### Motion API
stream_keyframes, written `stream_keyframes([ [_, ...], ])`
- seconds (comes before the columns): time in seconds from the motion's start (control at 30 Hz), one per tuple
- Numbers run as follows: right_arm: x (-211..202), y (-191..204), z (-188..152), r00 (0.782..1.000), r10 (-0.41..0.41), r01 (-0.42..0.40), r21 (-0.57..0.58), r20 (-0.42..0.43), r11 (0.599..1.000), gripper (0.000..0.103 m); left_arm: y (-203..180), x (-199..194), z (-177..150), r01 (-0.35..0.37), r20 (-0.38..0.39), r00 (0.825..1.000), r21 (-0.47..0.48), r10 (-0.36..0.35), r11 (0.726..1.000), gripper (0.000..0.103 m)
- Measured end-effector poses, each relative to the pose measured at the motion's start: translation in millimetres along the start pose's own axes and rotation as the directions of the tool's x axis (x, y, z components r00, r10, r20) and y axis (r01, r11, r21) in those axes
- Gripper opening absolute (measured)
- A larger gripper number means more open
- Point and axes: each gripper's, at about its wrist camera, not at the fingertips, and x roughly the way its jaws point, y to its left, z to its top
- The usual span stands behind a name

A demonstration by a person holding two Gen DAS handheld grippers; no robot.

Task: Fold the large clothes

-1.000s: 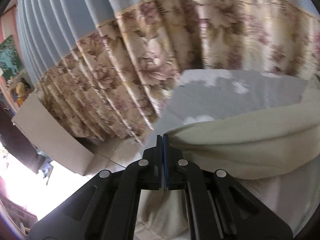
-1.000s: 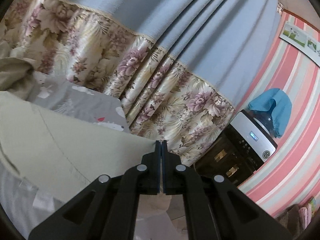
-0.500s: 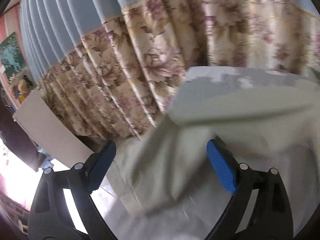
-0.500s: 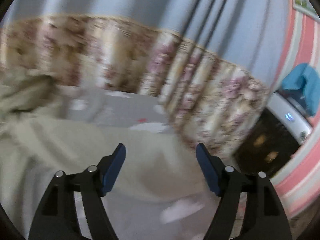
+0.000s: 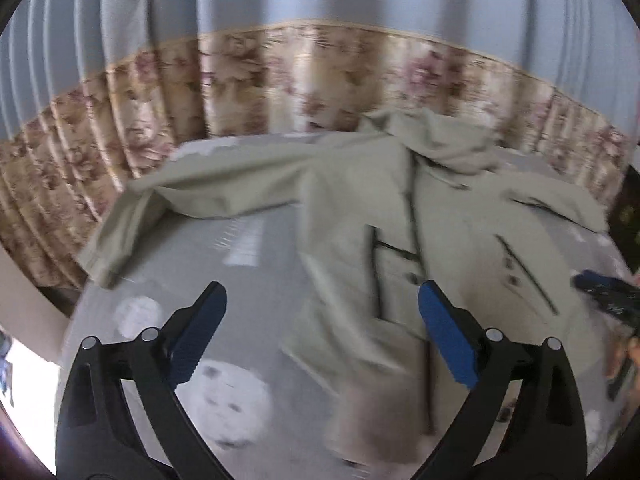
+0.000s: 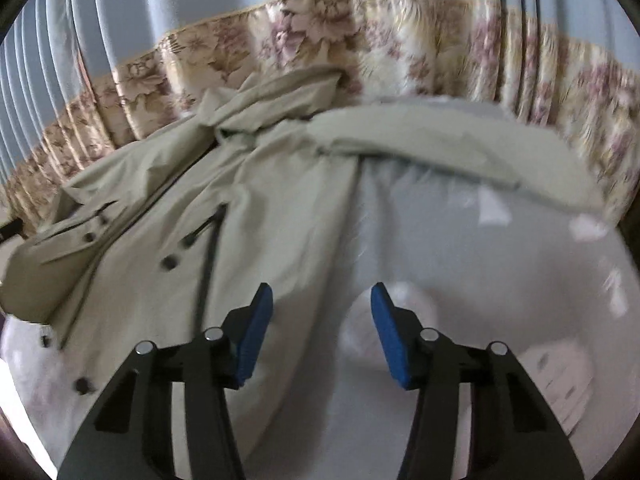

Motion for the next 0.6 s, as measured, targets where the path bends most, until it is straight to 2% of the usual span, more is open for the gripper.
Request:
stream_keyframes([
  [0.07,-0.7,4.0,-6.1,1.0,0.007,-0.007,0.006,-0.02,1.0,0.051,-10.6,5.6,-6.7,-0.007,-0.026,1.0,0.021,0.007,1.0,0.095],
  [0.1,-4.2,6.7,-12.3,1.0,0.016,-0.016,0.012,-0.027,1.0,0.051,-17.1,13.0,-12.8,-0.007,-0.059,0.998,0.026,0.009,1.0,0.086],
  [0.13,-4.8,7.5,-14.8,0.999,0.021,-0.021,0.016,-0.038,1.0,0.051,-22.1,18.0,-16.5,0.008,-0.084,0.996,0.032,-0.005,0.999,0.061],
  [0.17,-4.3,7.8,-16.7,0.998,0.032,-0.031,0.019,-0.053,0.999,0.051,-25.2,26.7,-20.2,0.034,-0.119,0.993,0.036,-0.029,0.999,0.044],
  [0.2,-3.4,10.8,-21.4,0.996,0.054,-0.052,0.022,-0.075,0.998,0.047,-26.3,32.1,-23.5,0.042,-0.138,0.99,0.034,-0.037,0.999,0.022],
  [0.23,-0.8,14.6,-24.7,0.992,0.073,-0.072,0.017,-0.098,0.997,0.021,-24.5,42.5,-25.9,0.035,-0.162,0.986,0.027,-0.03,0.999,0.019],
  [0.3,-2.0,28.7,-26.0,0.996,0.042,-0.047,-0.063,-0.076,0.997,0.008,-11.7,53.0,-23.0,0.032,-0.177,0.984,-0.005,-0.033,0.999,0.01],
  [0.33,-5.1,33.5,-22.4,0.999,0.023,-0.028,-0.103,-0.046,0.994,0.004,-4.8,54.4,-19.5,0.039,-0.176,0.983,-0.025,-0.043,0.999,0.009],
  [0.4,-25.4,40.9,-9.9,0.996,-0.056,0.069,-0.196,0.069,0.978,0.004,12.1,48.5,-11.0,0.046,-0.162,0.985,-0.072,-0.058,0.996,0.007],
  [0.43,-44.3,42.7,-0.5,0.984,-0.108,0.14,-0.241,0.142,0.96,0.003,24.7,37.2,-5.8,0.052,-0.144,0.987,-0.11,-0.068,0.993,0.007],
  [0.47,-59.1,42.4,7.3,0.974,-0.131,0.177,-0.256,0.185,0.95,0.003,31.3,29.0,-1.8,0.065,-0.136,0.987,-0.135,-0.083,0.989,0.006],
  [0.5,-84.8,38.9,17.4,0.958,-0.152,0.216,-0.263,0.243,0.94,0.003,41.8,12.8,1.5,0.11,-0.121,0.984,-0.173,-0.132,0.979,0.006],
  [0.57,-122.7,30.7,27.4,0.926,-0.213,0.303,-0.273,0.313,0.913,0.003,47.4,-13.8,-0.6,0.187,-0.091,0.974,-0.206,-0.21,0.96,0.006],
  [0.6,-143.4,21.8,28.7,0.916,-0.222,0.317,-0.265,0.334,0.911,0.003,44.8,-25.8,-4.3,0.203,-0.08,0.972,-0.193,-0.221,0.96,0.007],
])
